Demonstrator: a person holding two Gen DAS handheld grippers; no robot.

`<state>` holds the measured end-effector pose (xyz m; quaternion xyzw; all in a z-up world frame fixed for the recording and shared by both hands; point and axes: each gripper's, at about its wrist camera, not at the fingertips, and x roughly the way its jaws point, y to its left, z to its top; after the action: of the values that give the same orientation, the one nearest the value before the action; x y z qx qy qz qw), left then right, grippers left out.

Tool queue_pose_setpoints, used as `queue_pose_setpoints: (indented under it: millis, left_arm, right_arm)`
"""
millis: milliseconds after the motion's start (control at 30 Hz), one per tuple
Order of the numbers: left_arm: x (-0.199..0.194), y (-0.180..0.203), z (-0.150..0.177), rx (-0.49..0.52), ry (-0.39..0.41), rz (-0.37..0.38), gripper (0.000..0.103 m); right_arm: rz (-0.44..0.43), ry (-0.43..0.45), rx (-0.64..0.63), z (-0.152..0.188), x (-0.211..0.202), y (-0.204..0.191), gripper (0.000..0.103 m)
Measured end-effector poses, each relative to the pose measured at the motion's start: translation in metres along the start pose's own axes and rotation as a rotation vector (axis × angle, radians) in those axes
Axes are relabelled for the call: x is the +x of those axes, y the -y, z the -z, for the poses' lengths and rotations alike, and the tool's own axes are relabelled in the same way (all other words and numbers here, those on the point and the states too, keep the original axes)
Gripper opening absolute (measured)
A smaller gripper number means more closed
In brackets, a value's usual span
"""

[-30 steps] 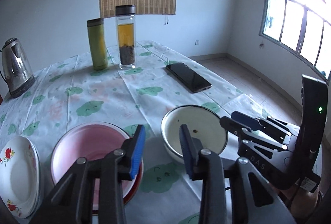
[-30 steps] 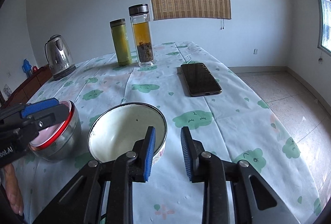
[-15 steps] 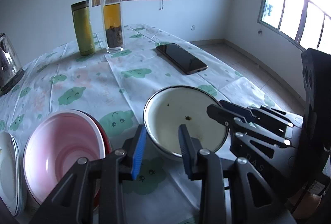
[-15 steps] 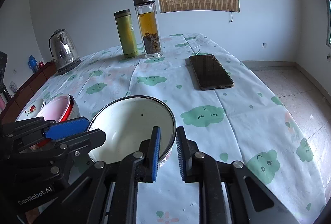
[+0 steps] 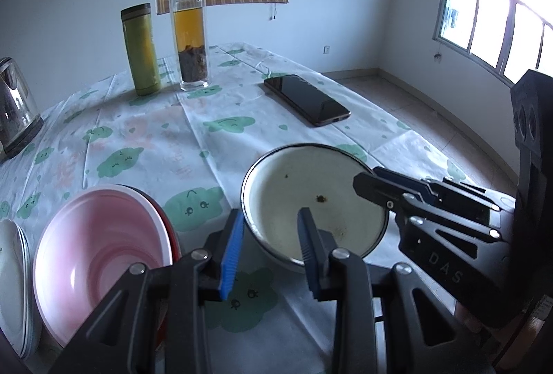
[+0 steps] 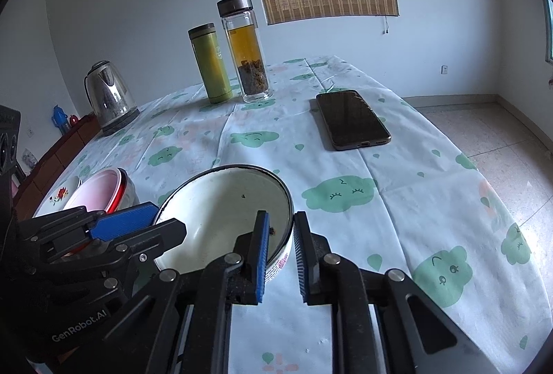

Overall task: Organize plates and bowls
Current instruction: 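Lift the cream enamel bowl with both tools toward the pink basin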

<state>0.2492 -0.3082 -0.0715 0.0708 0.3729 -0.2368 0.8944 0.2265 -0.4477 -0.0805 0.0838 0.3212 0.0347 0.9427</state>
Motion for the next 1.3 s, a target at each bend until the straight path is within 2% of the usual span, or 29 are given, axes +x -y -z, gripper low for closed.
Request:
queue_pose_setpoints:
  millis: [200,333,800,967,1300]
  left_arm:
    - [-0.002,0.004,0.001,0.014,0.037,0.016,0.031]
    - [0.001,0.0,0.001,-0.004,0.027,0.008,0.031]
    - [-0.017,-0.002,0.005,-0.036,0.088,-0.004,0.031]
    - [-0.028,-0.004,0.005,-0.045,0.127,-0.005,0.031]
    - [-0.04,-0.014,0.009,-0.081,0.152,-0.011,0.031]
  right_arm:
    - [-0.027,-0.007,0.044,0.0,0.001,0.009,0.019]
    - [-0.027,-0.006,0.037,0.0,0.001,0.008,0.018]
    - [-0.088,0.094,0.013,0.001,-0.019,0.003,0.018]
    - [-0.075,0.113,-0.018,0.001,-0.022,-0.004,0.017]
    - [-0.057,0.172,-0.068,-0.002,-0.035,-0.022,0.016]
